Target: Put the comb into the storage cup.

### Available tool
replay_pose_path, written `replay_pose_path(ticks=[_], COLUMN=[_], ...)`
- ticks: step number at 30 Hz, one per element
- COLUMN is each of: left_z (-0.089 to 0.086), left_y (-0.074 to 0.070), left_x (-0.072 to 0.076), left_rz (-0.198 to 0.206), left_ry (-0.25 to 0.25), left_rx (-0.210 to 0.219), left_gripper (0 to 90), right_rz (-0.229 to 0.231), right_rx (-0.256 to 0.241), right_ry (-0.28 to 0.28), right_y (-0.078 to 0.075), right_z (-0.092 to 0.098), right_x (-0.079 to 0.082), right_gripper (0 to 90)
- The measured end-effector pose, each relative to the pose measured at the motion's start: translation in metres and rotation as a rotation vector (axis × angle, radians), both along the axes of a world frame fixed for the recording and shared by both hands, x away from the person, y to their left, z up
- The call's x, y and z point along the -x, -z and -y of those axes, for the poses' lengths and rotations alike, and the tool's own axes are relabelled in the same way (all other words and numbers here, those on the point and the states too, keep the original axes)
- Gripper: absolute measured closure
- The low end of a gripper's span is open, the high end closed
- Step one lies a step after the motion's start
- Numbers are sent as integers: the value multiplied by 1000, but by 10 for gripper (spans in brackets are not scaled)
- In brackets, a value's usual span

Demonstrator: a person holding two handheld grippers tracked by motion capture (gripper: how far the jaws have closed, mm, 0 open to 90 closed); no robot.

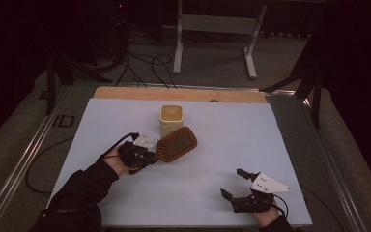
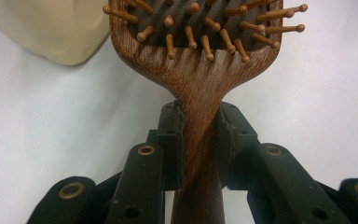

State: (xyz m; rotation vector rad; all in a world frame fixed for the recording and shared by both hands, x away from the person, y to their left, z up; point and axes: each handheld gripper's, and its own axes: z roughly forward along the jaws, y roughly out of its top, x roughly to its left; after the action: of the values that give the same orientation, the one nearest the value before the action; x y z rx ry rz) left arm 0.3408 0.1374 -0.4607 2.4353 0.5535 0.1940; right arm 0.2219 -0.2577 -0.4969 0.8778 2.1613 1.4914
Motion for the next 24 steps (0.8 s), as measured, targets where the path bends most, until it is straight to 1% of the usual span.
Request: replay_pose_path(ticks=[1, 2, 3, 4, 5, 6, 8, 9, 11, 12, 13, 14, 15, 16, 18, 19, 22, 23, 24], left_z=[0, 0, 0, -1, -1, -1, -2, -2, -3, -4, -4, -5, -6, -7, -9, -10, -13, -13, -14], left_y=[0, -2, -2, -3, -3, -4, -5, -5, -6, -7, -7, -7, -8, -8, -9, -9, -9, -9, -8], left_x=[0, 1, 2, 2, 4, 4, 8, 8, 11, 11, 12, 14, 14, 16, 18, 20, 24, 27, 28], left_rz=[0, 6, 0, -7, 5, -5, 8, -4, 4, -10, 2, -1, -1, 12, 7, 17, 17, 26, 25], left_ry=[0, -8, -19, -14, -20, -21, -22, -23, -37, -37, -45, -53, -51, -59, -64, -72, -86, -93, -97], left_rx=[0, 10, 24, 33, 39, 43, 48, 63, 74, 83, 89, 94, 95, 99, 112, 119, 143, 142, 146], left_gripper=[741, 741, 741, 741, 741, 741, 741, 741, 741, 741, 740, 741, 741, 740, 741, 740, 741, 741, 741], right_rz=[0, 0, 0, 1, 1, 1, 1, -1, -1, -2, 1, 1, 1, 1, 2, 4, 0, -2, 0], right_rx=[0, 0, 1, 1, 0, 0, 0, -1, -1, -1, 0, 0, -1, -1, 0, 0, -5, -7, -7], right_ry=[0, 0, 1, 2, 3, 4, 4, 5, 5, 5, 6, 7, 8, 9, 10, 10, 14, 14, 16], right_y=[0, 0, 0, 0, -1, -1, 0, 0, 0, 0, -1, -1, -1, -1, -1, -1, -1, -1, -2], right_z=[0, 0, 0, 0, 0, 0, 0, 0, 0, 0, 0, 0, 0, 0, 0, 1, 1, 1, 1], right_x=[0, 0, 0, 0, 0, 0, 0, 0, 0, 0, 0, 0, 0, 0, 0, 0, -1, -1, -1], right_gripper=[89, 89, 89, 89, 89, 89, 89, 89, 89, 89, 89, 89, 89, 89, 89, 89, 89, 89, 89])
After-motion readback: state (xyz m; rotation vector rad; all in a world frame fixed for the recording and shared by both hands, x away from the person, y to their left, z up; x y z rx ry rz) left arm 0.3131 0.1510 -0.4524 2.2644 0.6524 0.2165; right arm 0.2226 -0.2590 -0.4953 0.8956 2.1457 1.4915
